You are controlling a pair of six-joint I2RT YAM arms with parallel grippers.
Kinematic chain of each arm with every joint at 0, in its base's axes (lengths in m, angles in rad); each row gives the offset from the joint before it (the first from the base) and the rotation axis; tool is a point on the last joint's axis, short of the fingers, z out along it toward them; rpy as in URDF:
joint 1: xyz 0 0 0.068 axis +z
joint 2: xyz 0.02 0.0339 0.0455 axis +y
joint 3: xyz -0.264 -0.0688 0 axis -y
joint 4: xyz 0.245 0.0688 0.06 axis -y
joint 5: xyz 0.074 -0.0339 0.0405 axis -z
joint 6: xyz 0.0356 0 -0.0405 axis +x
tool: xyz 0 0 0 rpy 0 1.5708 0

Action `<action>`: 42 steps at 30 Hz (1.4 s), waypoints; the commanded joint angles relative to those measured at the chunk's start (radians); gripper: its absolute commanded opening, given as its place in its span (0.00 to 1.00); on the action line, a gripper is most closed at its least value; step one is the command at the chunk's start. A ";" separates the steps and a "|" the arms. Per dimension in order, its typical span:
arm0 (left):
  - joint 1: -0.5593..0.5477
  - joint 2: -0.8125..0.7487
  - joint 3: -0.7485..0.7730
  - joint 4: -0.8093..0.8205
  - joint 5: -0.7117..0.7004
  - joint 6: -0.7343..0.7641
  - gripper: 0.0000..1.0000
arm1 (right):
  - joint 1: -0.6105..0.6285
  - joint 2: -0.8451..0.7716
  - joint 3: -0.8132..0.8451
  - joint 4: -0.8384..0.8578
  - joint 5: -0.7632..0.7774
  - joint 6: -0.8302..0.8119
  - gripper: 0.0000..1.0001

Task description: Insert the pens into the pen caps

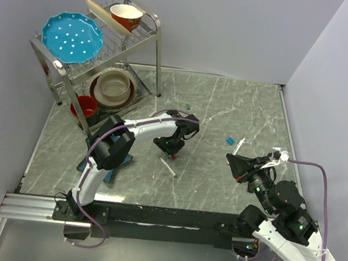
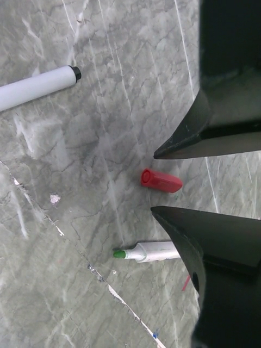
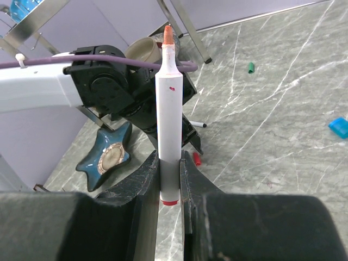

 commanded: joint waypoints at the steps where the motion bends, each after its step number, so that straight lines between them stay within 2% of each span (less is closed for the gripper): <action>1: 0.002 0.007 0.000 -0.036 0.011 -0.015 0.43 | 0.005 -0.002 0.034 0.009 0.020 -0.010 0.00; 8: 0.000 0.059 0.051 -0.089 0.003 -0.007 0.38 | 0.005 -0.014 0.044 -0.014 0.034 -0.009 0.00; 14: 0.003 0.055 -0.003 -0.039 0.023 0.002 0.34 | 0.005 -0.031 0.038 -0.016 0.028 0.001 0.00; 17: 0.003 0.052 -0.007 -0.036 0.026 0.008 0.27 | 0.005 -0.025 0.043 -0.023 0.025 0.001 0.00; 20: 0.003 0.029 -0.026 -0.014 0.014 0.016 0.15 | 0.005 -0.028 0.035 -0.019 0.016 0.007 0.00; 25: 0.003 -0.023 -0.030 0.010 -0.041 0.049 0.08 | 0.005 -0.009 0.026 -0.006 -0.021 0.016 0.00; 29: 0.002 -0.126 -0.061 0.105 -0.077 0.131 0.02 | 0.005 0.020 0.000 0.023 -0.070 0.037 0.00; 35: -0.001 -0.295 -0.147 0.232 -0.106 0.305 0.01 | 0.005 0.089 -0.066 0.118 -0.219 0.076 0.00; 39: -0.001 -0.446 -0.240 0.437 -0.109 0.459 0.01 | 0.005 0.135 -0.121 0.225 -0.311 0.094 0.00; 42: -0.003 -0.569 -0.320 0.559 -0.052 0.603 0.01 | 0.005 0.165 -0.164 0.325 -0.395 0.102 0.00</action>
